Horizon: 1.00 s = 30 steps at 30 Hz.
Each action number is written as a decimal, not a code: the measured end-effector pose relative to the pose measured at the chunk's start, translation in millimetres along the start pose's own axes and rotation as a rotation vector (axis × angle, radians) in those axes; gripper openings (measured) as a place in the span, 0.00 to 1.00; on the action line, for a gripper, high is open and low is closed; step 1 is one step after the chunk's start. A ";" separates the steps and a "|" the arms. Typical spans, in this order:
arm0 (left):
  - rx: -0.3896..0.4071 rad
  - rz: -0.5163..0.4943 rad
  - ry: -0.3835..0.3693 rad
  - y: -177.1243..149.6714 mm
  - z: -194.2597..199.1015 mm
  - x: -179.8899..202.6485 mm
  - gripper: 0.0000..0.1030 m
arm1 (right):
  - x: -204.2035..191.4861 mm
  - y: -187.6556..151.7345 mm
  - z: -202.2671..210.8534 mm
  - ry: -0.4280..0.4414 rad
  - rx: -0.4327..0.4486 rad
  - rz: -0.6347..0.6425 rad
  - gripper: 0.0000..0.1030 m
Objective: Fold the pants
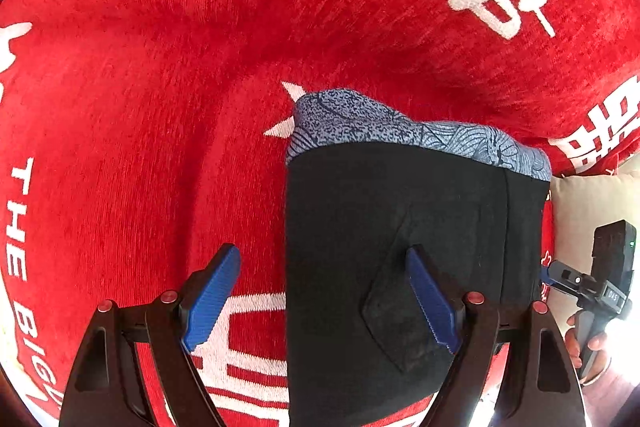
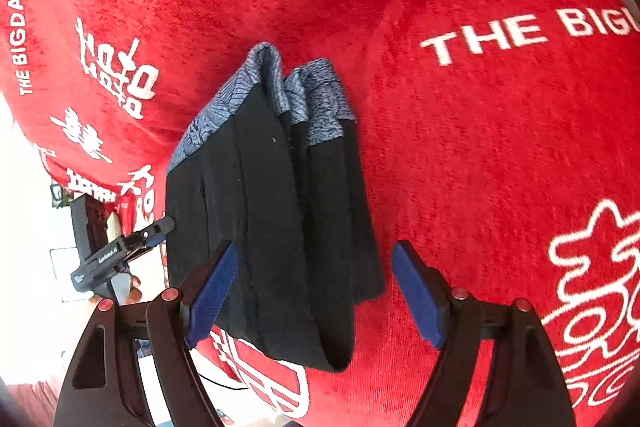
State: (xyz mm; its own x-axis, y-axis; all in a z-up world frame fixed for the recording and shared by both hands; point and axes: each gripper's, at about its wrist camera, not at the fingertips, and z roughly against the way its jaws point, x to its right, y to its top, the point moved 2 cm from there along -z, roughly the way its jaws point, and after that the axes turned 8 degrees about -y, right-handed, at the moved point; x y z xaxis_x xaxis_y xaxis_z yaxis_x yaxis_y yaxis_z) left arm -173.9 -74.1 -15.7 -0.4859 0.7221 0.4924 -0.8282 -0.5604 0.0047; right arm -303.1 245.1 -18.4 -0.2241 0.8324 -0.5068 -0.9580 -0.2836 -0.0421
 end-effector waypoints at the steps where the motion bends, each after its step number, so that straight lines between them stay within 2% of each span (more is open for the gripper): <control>1: -0.009 0.001 -0.007 1.2 -0.9 -1.5 0.83 | -0.5 1.2 -1.5 0.001 -0.003 0.009 0.79; 5: -0.052 0.003 -0.063 6.0 -9.3 -6.5 0.83 | 1.9 6.7 -9.8 0.024 -0.013 0.018 0.79; 10: -0.085 0.011 -0.138 10.6 -11.6 -14.8 0.83 | 2.8 12.9 -22.4 0.111 -0.039 0.029 0.80; 15: -0.103 -0.017 -0.154 10.8 -1.9 -24.1 0.83 | 1.7 16.7 -29.7 0.139 -0.060 0.054 0.80; 20: -0.146 -0.045 -0.215 13.7 -16.5 -20.8 0.83 | -0.3 18.1 -39.4 0.161 -0.085 0.066 0.80; 24: -0.148 -0.063 -0.231 12.6 -27.7 -12.7 0.83 | -9.0 22.7 -49.5 0.168 -0.092 0.094 0.79; 26: -0.119 -0.078 -0.204 10.7 -27.8 -6.3 0.83 | -13.9 24.2 -53.3 0.147 -0.092 0.103 0.76; 28: -0.083 -0.091 -0.185 6.6 -21.8 -2.0 0.78 | -18.1 24.3 -52.2 0.139 -0.089 0.086 0.65; 30: -0.054 -0.111 -0.183 2.7 -13.7 3.8 0.65 | -18.4 22.1 -46.1 0.155 -0.079 0.073 0.54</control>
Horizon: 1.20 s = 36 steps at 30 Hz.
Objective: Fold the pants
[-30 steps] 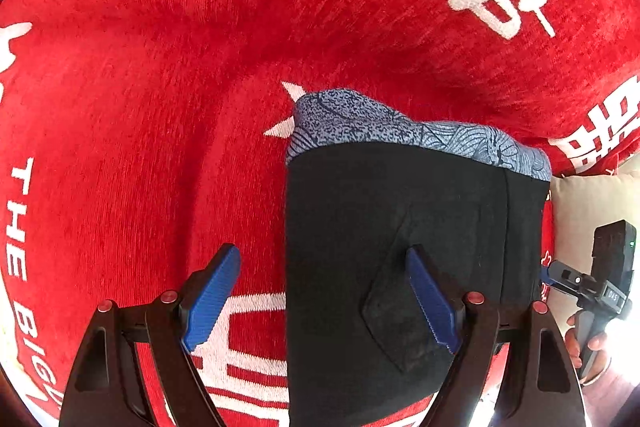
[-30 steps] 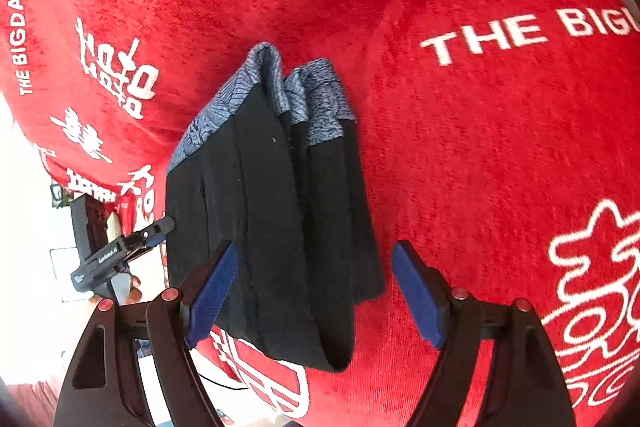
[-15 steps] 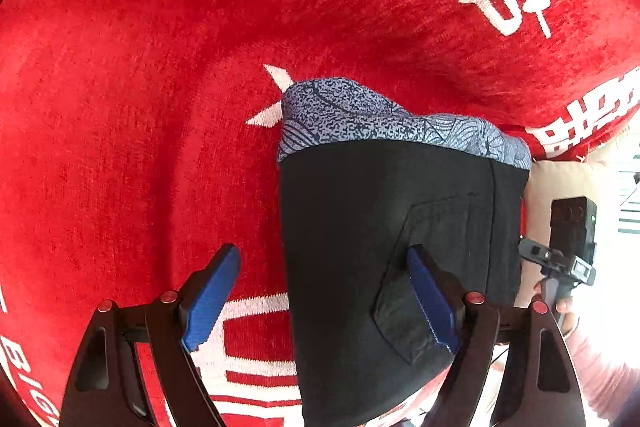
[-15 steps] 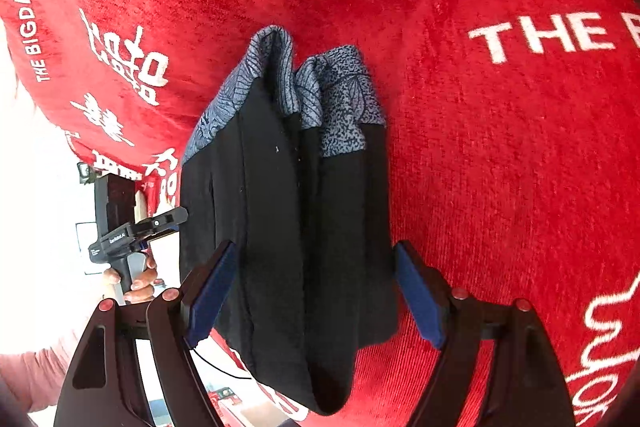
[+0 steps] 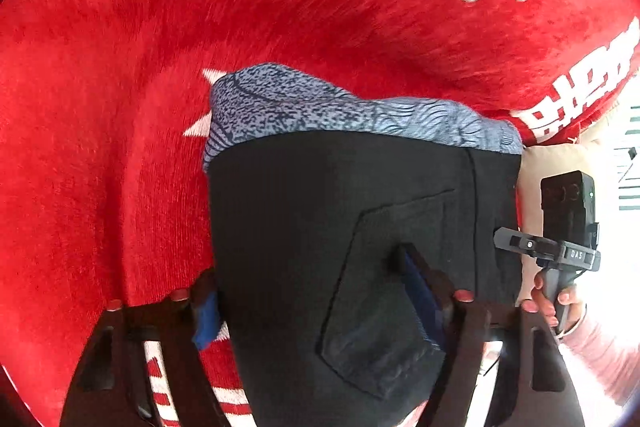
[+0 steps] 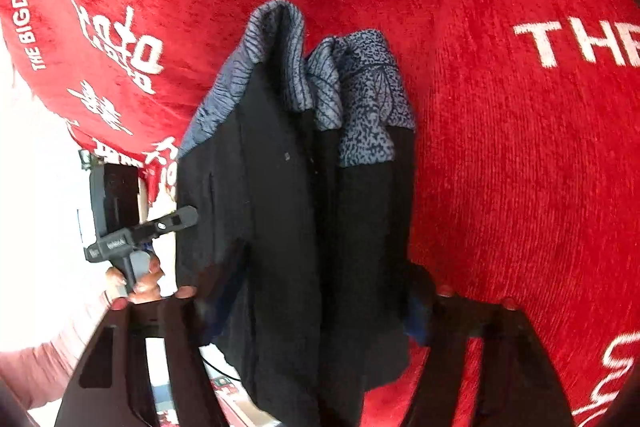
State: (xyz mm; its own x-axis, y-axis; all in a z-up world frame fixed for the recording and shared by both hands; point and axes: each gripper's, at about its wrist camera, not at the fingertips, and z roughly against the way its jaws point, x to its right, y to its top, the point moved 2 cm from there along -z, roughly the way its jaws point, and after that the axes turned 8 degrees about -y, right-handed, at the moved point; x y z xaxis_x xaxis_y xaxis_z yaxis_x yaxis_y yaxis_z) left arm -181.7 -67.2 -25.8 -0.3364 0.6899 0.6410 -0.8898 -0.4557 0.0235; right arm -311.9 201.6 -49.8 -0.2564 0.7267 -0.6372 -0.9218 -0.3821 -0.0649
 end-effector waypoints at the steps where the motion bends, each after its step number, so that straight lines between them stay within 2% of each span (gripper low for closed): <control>1: 0.008 -0.004 -0.004 -0.1 1.1 4.5 0.63 | -0.9 -1.6 3.1 0.010 0.002 -0.008 0.51; 4: 0.019 -0.023 0.000 -3.6 11.5 12.8 0.56 | -6.9 -5.5 10.9 0.027 0.011 -0.021 0.47; 10: 0.040 -0.017 -0.017 -15.3 32.3 28.7 0.56 | -19.9 -18.8 29.1 0.094 0.023 -0.051 0.45; 16: 0.044 -0.030 -0.003 -49.6 56.2 41.0 0.56 | -35.2 -46.4 40.1 0.114 0.006 -0.050 0.45; 22: 0.018 0.001 0.027 -88.5 48.5 39.0 0.56 | -33.4 -83.3 30.8 0.105 -0.020 -0.073 0.45; 25: 0.005 0.018 0.064 -107.4 40.6 24.5 0.56 | -23.6 -100.0 18.0 0.075 -0.042 -0.087 0.45; 26: 0.012 0.027 0.079 -112.0 37.3 20.4 0.59 | -21.4 -102.9 13.9 0.062 -0.044 -0.085 0.45; 27: 0.029 0.027 0.095 -114.0 37.1 18.9 0.68 | -20.3 -105.4 10.8 0.046 -0.044 -0.075 0.46; 29: 0.052 0.032 0.149 -115.5 37.1 16.7 0.78 | -19.9 -106.8 9.7 0.016 -0.025 -0.062 0.49; 30: 0.058 0.041 0.175 -116.3 38.2 14.2 0.80 | -20.4 -106.0 9.5 0.009 -0.021 -0.065 0.51; 33: 0.081 0.061 0.209 -118.9 43.9 13.1 0.80 | -19.3 -107.3 8.7 -0.069 -0.020 -0.055 0.59; 36: 0.111 0.016 0.303 -124.6 55.4 19.9 0.80 | -26.3 -108.1 10.9 -0.174 -0.011 -0.030 0.64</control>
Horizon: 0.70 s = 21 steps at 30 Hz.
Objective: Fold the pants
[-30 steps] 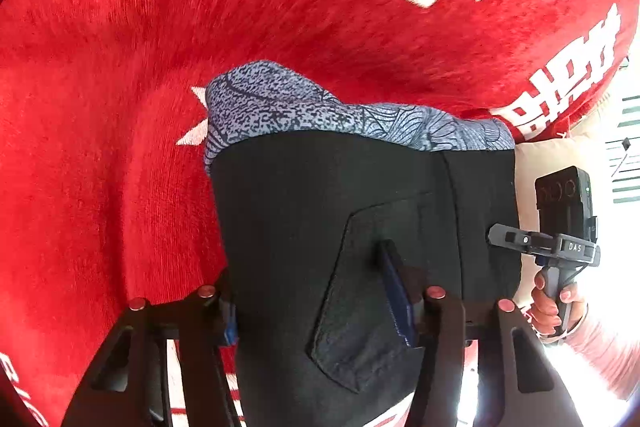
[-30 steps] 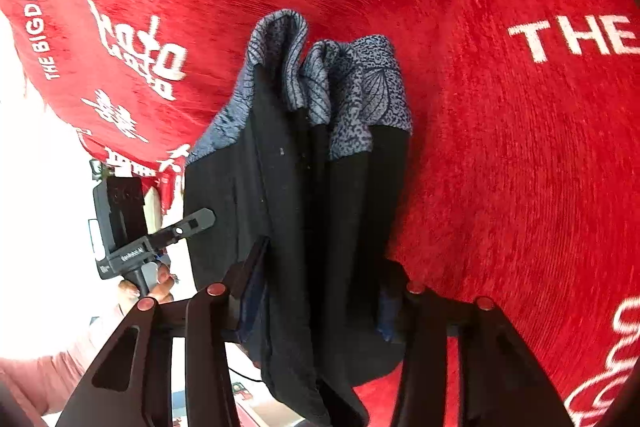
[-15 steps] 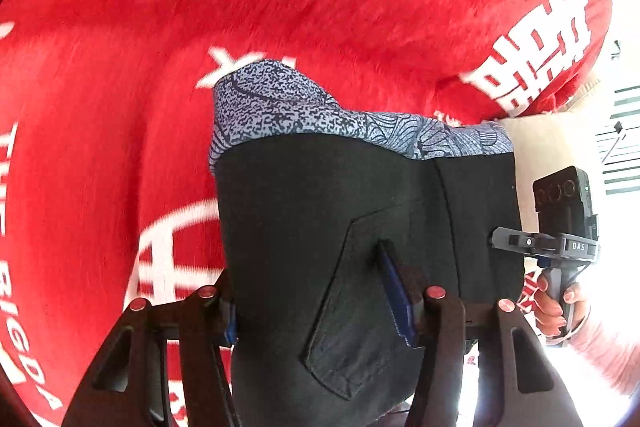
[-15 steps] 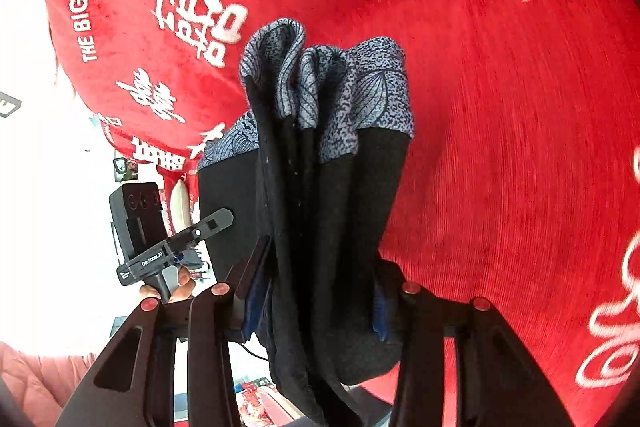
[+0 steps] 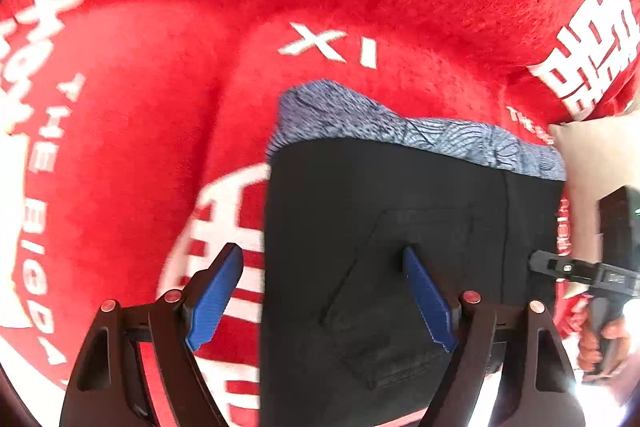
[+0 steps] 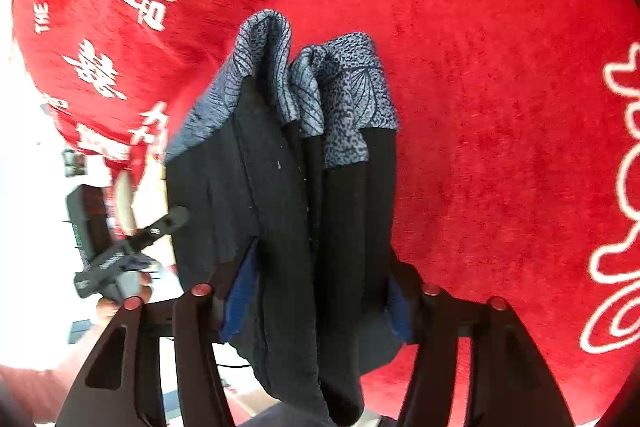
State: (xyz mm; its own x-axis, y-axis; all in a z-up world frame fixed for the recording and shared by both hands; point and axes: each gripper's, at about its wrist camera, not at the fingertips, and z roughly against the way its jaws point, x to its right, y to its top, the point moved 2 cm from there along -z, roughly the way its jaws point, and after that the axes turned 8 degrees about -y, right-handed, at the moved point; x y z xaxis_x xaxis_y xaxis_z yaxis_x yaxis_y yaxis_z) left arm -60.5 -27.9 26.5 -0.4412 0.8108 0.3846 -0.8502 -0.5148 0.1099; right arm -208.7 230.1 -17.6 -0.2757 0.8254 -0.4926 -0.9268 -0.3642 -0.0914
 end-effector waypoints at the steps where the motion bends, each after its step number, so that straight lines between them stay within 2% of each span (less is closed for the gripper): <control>1: 0.009 -0.011 0.027 -0.3 1.8 2.2 0.80 | -3.3 -0.7 2.3 -0.050 0.007 0.014 0.66; 2: 0.016 -0.019 0.062 -2.3 5.8 4.6 0.80 | -5.2 -1.7 3.5 -0.081 0.011 0.024 0.68; 4: 0.028 -0.022 0.098 -5.1 12.7 7.6 0.80 | -7.6 -4.2 8.1 -0.180 0.026 0.049 0.78; 8: 0.042 -0.043 0.178 -12.9 23.9 16.8 0.80 | -12.0 -9.9 13.6 -0.309 0.040 0.083 0.83; 12: 0.013 -0.050 0.214 -24.9 30.2 25.3 0.80 | -18.3 -17.5 19.2 -0.426 0.031 0.078 0.89; 17: -0.002 -0.051 0.219 -38.5 38.8 33.8 0.82 | -12.3 -38.3 34.0 -0.465 0.016 0.026 0.89; 18: -0.008 -0.052 0.223 -40.5 40.1 35.6 0.97 | -9.8 -44.9 37.1 -0.473 0.012 0.017 0.90; 19: -0.010 -0.055 0.230 -43.3 42.4 37.3 1.00 | -8.9 -51.7 39.9 -0.479 0.007 0.007 0.90; 21: -0.018 -0.071 0.230 -49.4 46.7 41.7 1.00 | -11.8 -63.6 45.2 -0.491 0.008 -0.007 0.93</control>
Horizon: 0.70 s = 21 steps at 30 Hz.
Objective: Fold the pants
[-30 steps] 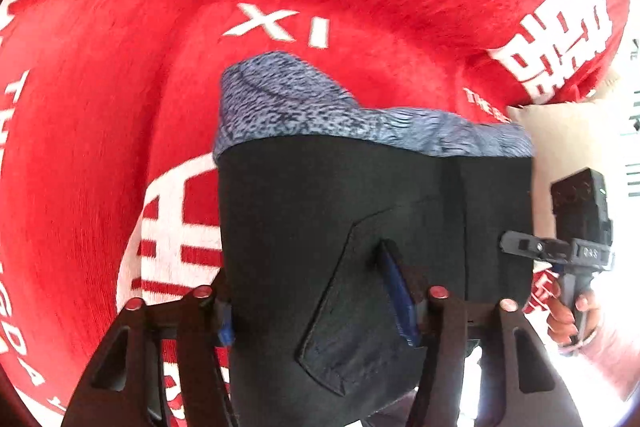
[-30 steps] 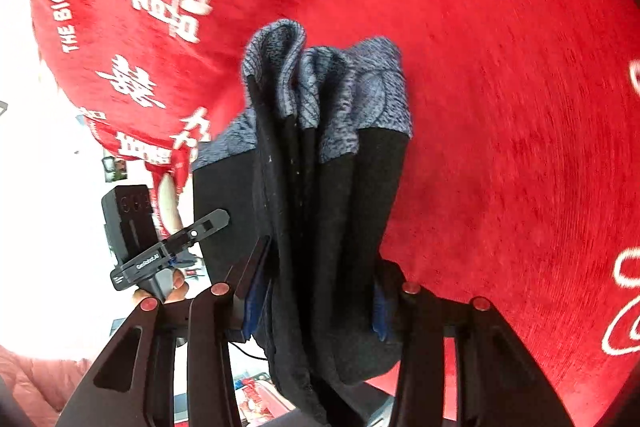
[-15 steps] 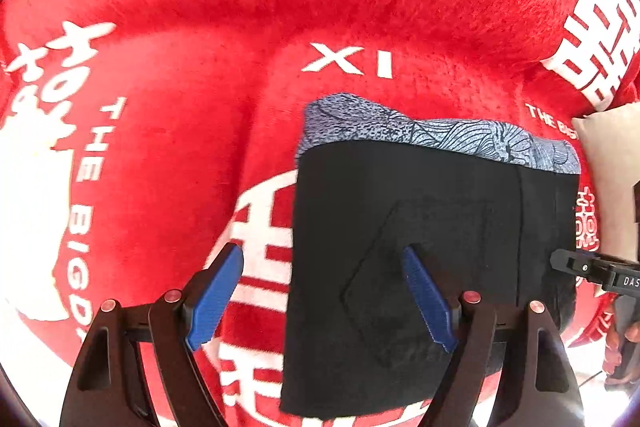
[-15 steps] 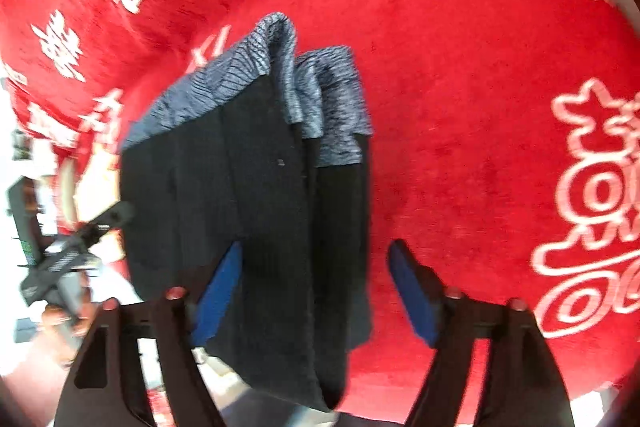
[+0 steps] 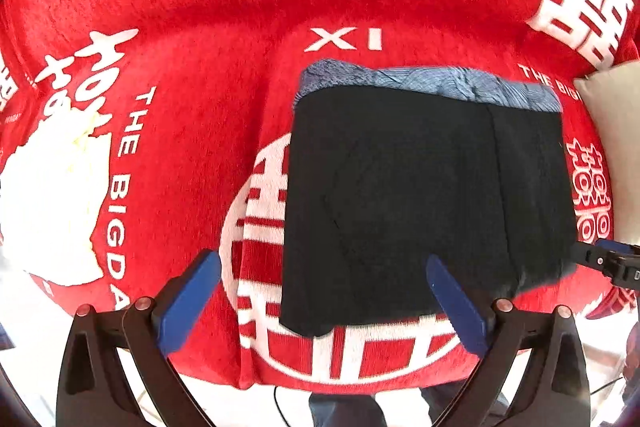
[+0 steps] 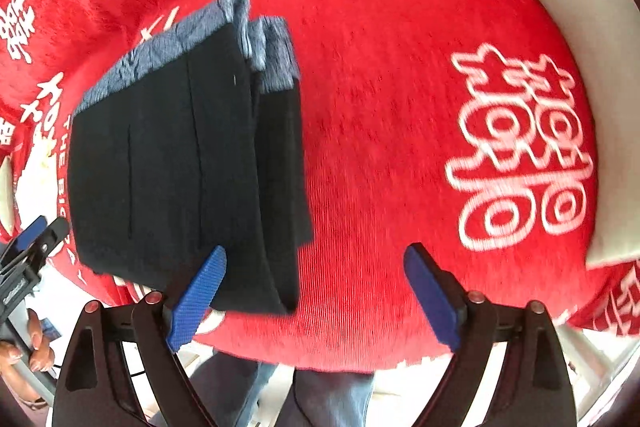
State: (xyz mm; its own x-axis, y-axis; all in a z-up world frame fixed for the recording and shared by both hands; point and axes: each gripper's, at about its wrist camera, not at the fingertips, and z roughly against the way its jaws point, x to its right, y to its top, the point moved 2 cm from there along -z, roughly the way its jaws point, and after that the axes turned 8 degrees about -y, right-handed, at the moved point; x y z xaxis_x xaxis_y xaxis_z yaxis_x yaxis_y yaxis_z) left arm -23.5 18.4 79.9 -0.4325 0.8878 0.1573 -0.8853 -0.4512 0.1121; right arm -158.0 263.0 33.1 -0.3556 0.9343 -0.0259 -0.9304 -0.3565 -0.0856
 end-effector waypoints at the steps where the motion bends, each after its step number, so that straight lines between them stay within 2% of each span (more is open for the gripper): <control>1: -0.006 -0.003 -0.005 -2.4 1.9 1.3 1.00 | -2.0 -5.6 3.7 0.000 0.003 -0.004 0.99; 8: -0.044 -0.040 0.002 -14.6 20.4 12.4 1.00 | -21.3 -31.6 37.4 -0.019 0.047 -0.001 1.00; 14: -0.040 -0.023 0.024 -19.5 39.1 11.6 1.00 | -46.4 -40.3 71.1 -0.105 0.122 0.036 1.00; 17: -0.039 -0.012 0.033 -20.7 46.1 10.3 1.00 | -64.5 -36.3 77.5 -0.128 0.129 0.056 1.00; 21: -0.051 -0.024 0.040 -22.9 51.6 11.0 1.00 | -75.6 -34.3 80.3 -0.120 0.097 0.070 1.00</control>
State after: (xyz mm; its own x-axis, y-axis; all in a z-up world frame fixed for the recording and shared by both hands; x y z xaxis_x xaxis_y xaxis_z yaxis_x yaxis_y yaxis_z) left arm 0.8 33.8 129.7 -0.4164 0.9019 0.1152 -0.9028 -0.4252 0.0652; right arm -106.4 204.0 118.0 -0.4230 0.9016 0.0910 -0.9050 -0.4254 0.0086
